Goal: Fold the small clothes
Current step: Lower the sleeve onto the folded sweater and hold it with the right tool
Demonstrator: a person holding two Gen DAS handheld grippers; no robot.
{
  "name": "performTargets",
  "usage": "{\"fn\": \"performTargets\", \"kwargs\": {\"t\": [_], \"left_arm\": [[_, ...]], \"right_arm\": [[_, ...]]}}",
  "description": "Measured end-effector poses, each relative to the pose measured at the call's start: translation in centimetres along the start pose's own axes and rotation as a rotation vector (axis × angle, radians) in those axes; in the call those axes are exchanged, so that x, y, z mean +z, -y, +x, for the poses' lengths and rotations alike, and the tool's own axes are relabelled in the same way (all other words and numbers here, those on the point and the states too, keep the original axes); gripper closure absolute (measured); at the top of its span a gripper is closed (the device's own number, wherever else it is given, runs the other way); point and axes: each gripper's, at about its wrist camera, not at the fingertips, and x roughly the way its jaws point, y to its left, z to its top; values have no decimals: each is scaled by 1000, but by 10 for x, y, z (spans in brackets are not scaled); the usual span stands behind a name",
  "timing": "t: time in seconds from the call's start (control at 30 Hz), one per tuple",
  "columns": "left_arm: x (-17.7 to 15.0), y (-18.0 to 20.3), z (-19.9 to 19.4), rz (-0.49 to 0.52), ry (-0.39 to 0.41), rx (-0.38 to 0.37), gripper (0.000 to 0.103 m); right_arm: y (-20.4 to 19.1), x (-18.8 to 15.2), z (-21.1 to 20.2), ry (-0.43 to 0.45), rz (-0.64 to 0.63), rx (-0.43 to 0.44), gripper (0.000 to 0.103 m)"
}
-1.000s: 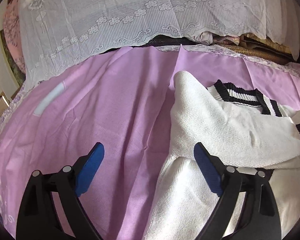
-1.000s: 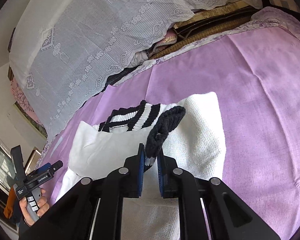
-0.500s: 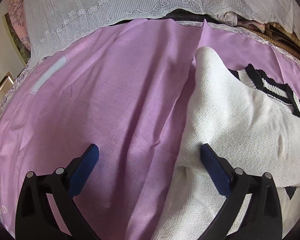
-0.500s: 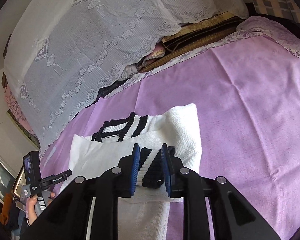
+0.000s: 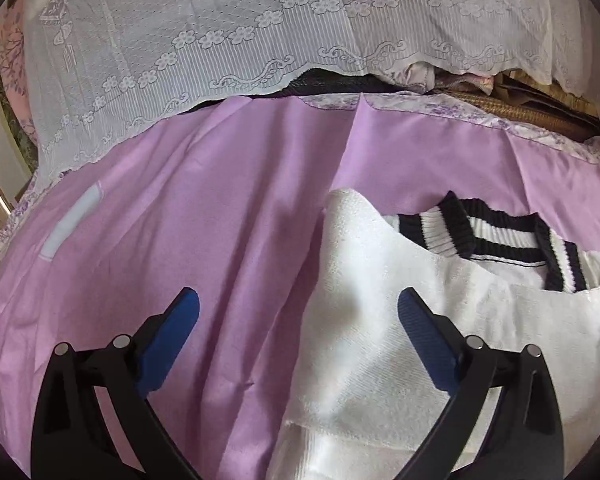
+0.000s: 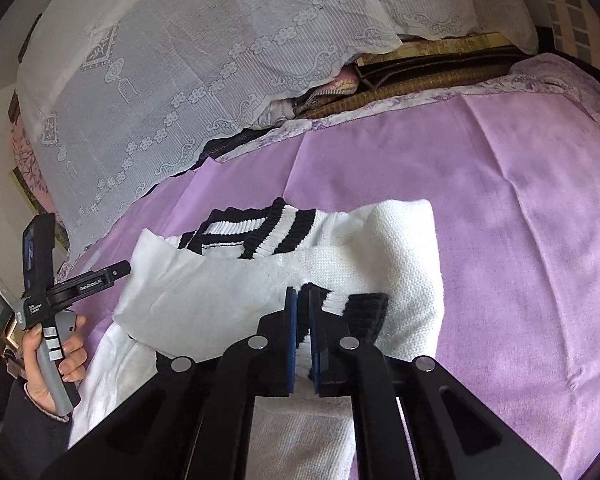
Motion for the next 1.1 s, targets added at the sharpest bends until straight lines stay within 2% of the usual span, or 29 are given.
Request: {"fn": "performTargets", "kwargs": {"t": [0.1,0.13,0.17,0.2,0.27,0.37,0.4,0.5,0.57,0.63,0.7,0.73,0.8,0.87,0.93,1.1], "left_arm": [[5,-15,32,-43,-64,63,5],[2,-24,44,-78,-96,48,4],[-3,-34,56,-122,-129,20,4],[-6,-41,64,-160,-151,-18,4],[-3,-43,62,-165,-135,-9,4],[-6,-38,54,-134,-108,27,4],[-6,-39,45,-136,-87,17,4],[-4,-41,16,-129,-4,-47,4],[-1,-36,10,-108,15,-41,4],[-3,-29,22,-68,-14,3,4],[-9,-22,49,-23,-105,59,4],[-11,-24,58,-32,-136,37,4],[-8,-32,54,-70,-130,18,4],[-11,-35,52,-81,-127,9,4],[-12,-39,45,-90,-119,-1,4],[-16,-38,22,-78,-60,-3,4]], "right_arm": [[2,5,21,-64,9,-5,96],[5,3,31,-92,18,-20,96],[11,0,39,-116,38,-17,100],[17,-2,42,-122,67,14,101],[24,-1,40,-124,106,49,102],[20,-4,30,-79,98,46,100],[15,-3,24,-59,79,46,96],[7,-1,14,-20,43,66,95],[6,-1,17,-34,37,59,95],[13,-5,27,-89,55,13,95],[25,-7,34,-113,102,48,99],[28,-6,34,-116,113,57,101],[28,-5,30,-99,122,68,101],[26,-2,17,-57,119,64,95],[29,2,2,-10,121,58,95],[50,11,-6,52,203,-25,95]]}}
